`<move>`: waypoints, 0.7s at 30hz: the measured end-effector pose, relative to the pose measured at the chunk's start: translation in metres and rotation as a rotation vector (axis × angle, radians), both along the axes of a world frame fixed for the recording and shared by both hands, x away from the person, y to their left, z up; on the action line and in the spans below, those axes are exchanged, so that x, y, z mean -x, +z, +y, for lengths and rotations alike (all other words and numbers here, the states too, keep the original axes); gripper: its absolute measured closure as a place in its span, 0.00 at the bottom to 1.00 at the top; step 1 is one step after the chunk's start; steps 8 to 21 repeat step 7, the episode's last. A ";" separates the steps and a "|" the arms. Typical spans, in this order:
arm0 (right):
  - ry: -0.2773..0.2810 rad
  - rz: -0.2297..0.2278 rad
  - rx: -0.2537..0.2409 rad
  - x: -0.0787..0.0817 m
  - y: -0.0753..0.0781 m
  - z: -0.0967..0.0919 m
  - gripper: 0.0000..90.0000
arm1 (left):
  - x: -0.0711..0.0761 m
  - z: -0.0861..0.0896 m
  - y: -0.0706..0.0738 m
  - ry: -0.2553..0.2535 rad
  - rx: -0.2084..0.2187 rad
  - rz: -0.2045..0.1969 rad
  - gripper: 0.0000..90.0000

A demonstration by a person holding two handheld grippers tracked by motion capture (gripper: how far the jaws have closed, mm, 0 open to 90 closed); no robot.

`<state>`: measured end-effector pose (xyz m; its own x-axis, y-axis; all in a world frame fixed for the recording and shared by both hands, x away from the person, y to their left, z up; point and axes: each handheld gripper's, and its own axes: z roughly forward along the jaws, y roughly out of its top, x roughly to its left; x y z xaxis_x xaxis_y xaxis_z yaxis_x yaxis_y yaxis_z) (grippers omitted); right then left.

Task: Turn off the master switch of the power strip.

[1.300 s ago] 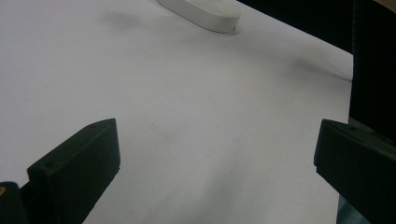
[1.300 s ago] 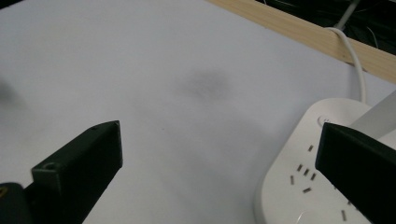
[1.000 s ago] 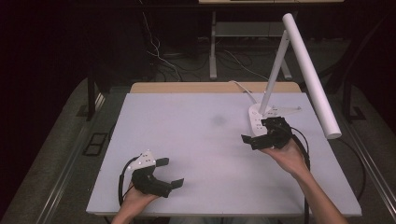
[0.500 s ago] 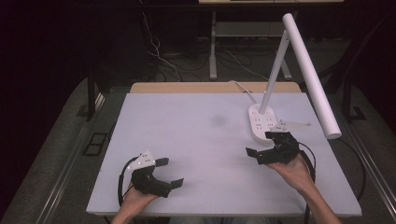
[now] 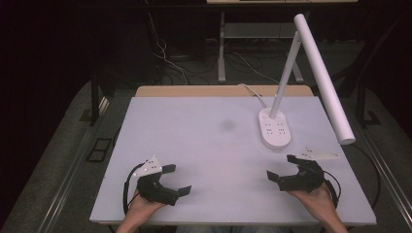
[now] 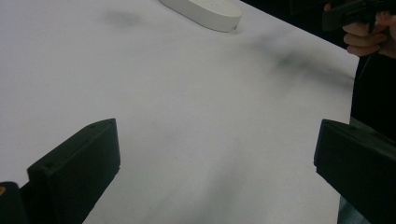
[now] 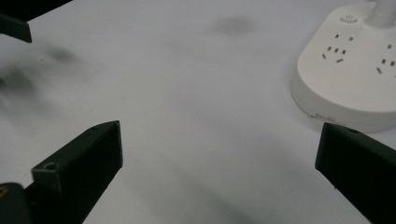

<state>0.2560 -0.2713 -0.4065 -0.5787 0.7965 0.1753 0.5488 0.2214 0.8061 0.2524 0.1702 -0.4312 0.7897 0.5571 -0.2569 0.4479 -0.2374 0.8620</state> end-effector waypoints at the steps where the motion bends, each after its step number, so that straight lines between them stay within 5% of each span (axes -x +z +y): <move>1: 0.000 0.001 -0.004 0.003 -0.001 -0.001 0.00 | 0.000 0.000 0.000 0.001 -0.001 0.000 0.00; 7: -0.004 -0.007 -0.021 0.016 -0.008 -0.005 0.00 | 0.000 0.000 0.000 0.003 0.003 -0.001 0.00; 21: -0.004 -0.007 -0.021 0.016 -0.008 -0.005 0.00 | 0.000 0.000 0.000 0.003 0.003 -0.001 0.00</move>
